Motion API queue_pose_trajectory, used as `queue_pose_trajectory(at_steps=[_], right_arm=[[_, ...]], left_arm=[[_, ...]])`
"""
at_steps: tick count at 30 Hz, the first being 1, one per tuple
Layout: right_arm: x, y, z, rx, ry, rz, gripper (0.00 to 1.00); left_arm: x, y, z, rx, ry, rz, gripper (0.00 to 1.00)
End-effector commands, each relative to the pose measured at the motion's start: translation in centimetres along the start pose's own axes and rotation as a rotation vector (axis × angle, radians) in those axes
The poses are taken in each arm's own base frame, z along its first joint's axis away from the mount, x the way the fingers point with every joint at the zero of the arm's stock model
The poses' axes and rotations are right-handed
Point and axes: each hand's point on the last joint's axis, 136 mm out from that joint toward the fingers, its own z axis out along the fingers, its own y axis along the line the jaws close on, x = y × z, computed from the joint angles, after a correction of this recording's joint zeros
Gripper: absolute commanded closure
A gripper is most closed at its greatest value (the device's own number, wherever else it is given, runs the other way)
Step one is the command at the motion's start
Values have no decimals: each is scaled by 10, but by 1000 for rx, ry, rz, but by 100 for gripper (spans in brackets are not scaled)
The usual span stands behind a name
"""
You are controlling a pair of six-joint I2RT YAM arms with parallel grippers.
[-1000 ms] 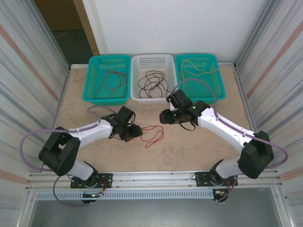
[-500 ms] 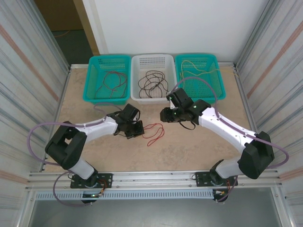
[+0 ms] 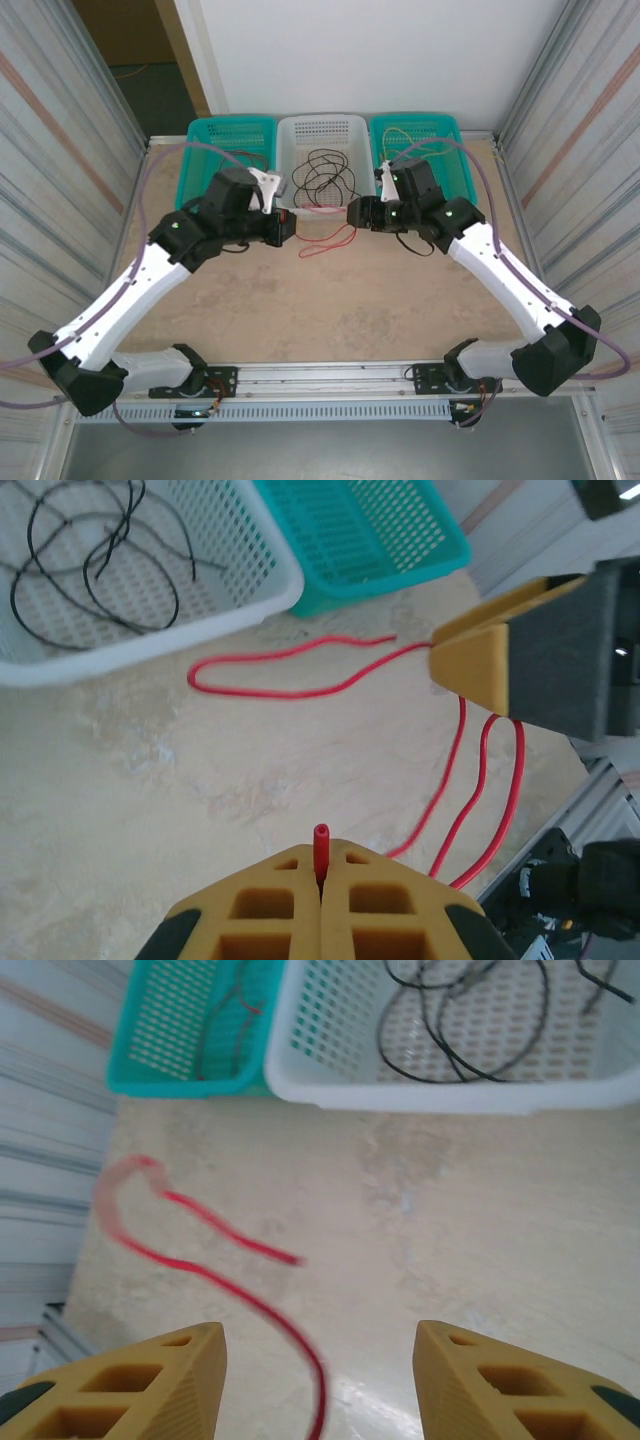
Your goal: Untangle the cables
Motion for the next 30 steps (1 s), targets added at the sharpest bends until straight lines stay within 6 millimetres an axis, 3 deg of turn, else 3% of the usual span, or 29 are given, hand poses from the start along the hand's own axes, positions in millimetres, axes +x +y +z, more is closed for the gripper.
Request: queue_pose_trajectory(at_steps=[1,6,12,21,30], right_arm=[[-12,23,-15,-76,-24,-12,47],[-22,35,-25,-118,-50,-15,45],[-25,33,-34,-189,-32,29,38],[18,45,-1,-322,191,101,34],[40,50,19,-374,255,155,39]], left_arm=[[12,-4,-19,21,73,100,100],[-3,-10,-35,62,3,111,100],[-1,-18,-46,112,-46,204,100],[-10,-24,-52,139,-105,202,100],[-16,-22,-60,118,-148,206,100]])
